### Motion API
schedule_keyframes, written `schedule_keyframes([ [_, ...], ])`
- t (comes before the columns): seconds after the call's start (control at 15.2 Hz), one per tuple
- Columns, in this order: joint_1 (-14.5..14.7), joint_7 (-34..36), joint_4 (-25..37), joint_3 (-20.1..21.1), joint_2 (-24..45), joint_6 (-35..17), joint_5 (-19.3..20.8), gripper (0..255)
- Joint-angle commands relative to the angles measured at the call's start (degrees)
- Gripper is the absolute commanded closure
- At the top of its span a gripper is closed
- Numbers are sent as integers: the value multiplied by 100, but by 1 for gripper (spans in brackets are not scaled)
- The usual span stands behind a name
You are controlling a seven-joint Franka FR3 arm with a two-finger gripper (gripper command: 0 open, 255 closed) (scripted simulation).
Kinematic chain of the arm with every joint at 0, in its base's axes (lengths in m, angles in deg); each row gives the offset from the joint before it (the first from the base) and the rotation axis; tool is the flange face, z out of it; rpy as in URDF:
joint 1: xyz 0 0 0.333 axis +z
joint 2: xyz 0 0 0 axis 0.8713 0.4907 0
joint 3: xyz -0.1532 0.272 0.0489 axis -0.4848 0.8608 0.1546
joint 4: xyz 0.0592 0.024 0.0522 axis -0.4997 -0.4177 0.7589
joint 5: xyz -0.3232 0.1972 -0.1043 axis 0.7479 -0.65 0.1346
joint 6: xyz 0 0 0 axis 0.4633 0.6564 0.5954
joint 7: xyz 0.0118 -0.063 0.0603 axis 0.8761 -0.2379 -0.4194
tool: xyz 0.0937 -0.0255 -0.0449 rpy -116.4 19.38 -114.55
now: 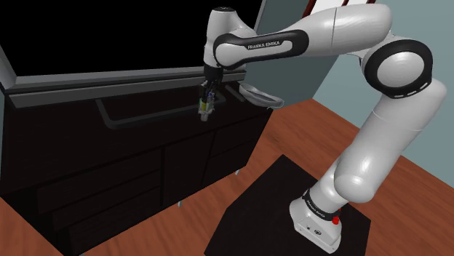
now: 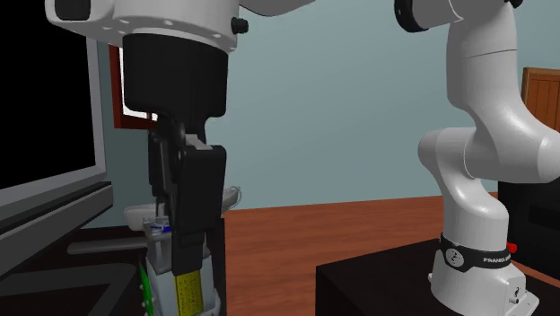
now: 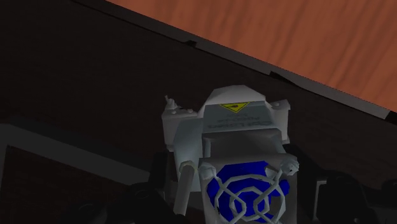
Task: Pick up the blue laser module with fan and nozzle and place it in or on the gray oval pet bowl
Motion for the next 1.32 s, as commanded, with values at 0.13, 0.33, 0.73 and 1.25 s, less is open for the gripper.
schedule_keyframes([
  [0.13,3,-41,218,8,-77,292,-33,255],
  [0.33,4,-72,389,12,-125,508,-54,255],
  [0.73,8,-129,771,18,-188,949,-86,255],
  [1.25,19,-194,1369,27,-201,1557,-108,255],
])
